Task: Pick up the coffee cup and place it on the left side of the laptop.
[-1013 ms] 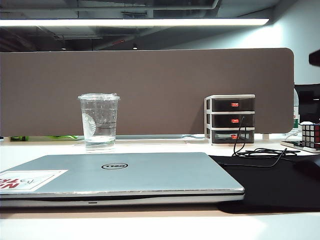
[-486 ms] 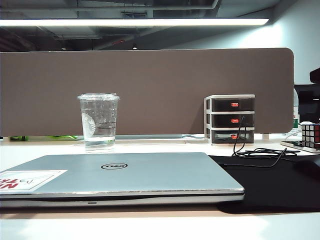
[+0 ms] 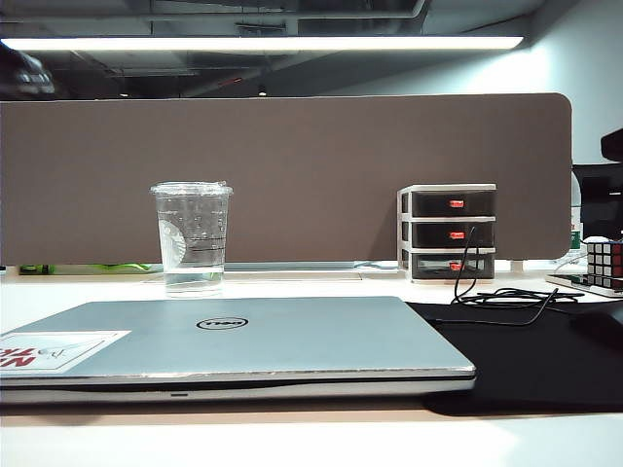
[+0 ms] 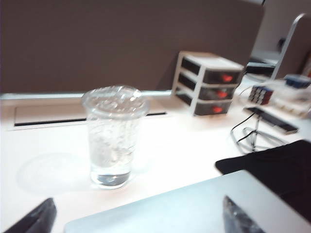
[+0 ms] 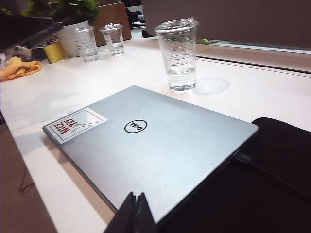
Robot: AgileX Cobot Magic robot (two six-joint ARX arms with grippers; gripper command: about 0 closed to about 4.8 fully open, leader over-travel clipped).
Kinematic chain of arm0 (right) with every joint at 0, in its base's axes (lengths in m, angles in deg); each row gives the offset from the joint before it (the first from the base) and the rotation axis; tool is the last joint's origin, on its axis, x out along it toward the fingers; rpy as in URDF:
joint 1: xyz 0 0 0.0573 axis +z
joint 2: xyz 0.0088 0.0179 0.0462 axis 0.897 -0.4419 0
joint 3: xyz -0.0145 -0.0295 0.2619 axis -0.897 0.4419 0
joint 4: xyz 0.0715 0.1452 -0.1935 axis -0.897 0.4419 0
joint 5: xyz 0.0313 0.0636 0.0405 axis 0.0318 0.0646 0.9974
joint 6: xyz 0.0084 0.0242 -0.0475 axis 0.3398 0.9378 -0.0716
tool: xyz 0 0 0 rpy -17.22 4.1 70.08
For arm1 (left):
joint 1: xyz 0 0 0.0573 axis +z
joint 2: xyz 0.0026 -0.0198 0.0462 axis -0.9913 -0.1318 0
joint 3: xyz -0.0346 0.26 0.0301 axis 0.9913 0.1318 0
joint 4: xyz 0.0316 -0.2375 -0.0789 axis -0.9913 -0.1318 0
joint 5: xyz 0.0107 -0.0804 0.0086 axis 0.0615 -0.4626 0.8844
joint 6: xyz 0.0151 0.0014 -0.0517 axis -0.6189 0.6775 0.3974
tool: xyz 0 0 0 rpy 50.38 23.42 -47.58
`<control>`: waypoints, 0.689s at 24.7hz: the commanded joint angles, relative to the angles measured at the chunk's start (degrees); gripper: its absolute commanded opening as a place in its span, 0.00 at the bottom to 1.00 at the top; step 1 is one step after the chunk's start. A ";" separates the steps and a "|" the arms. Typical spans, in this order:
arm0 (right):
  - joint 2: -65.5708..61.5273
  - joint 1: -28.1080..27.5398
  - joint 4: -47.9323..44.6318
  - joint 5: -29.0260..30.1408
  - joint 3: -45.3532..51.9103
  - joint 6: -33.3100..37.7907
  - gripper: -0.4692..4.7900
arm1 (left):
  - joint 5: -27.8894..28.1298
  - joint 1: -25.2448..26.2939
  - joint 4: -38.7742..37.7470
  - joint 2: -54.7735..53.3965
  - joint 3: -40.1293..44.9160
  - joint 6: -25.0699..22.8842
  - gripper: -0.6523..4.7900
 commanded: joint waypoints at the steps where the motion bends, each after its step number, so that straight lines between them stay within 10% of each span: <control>1: 0.11 0.04 -0.61 0.52 0.28 0.04 0.09 | 3.58 0.02 7.04 -6.25 -0.31 -4.09 0.94; 4: 0.11 0.04 -0.61 0.52 0.28 0.04 0.09 | 3.58 -0.63 10.47 -7.37 -0.28 -1.42 0.93; 13: 0.11 0.04 -0.61 0.52 0.28 0.04 0.09 | -2.05 2.97 13.68 -15.47 -0.28 -15.87 0.94; 17: 0.11 0.04 -0.59 0.52 0.28 0.02 0.09 | -10.01 9.77 29.68 -30.64 -0.66 -14.12 0.94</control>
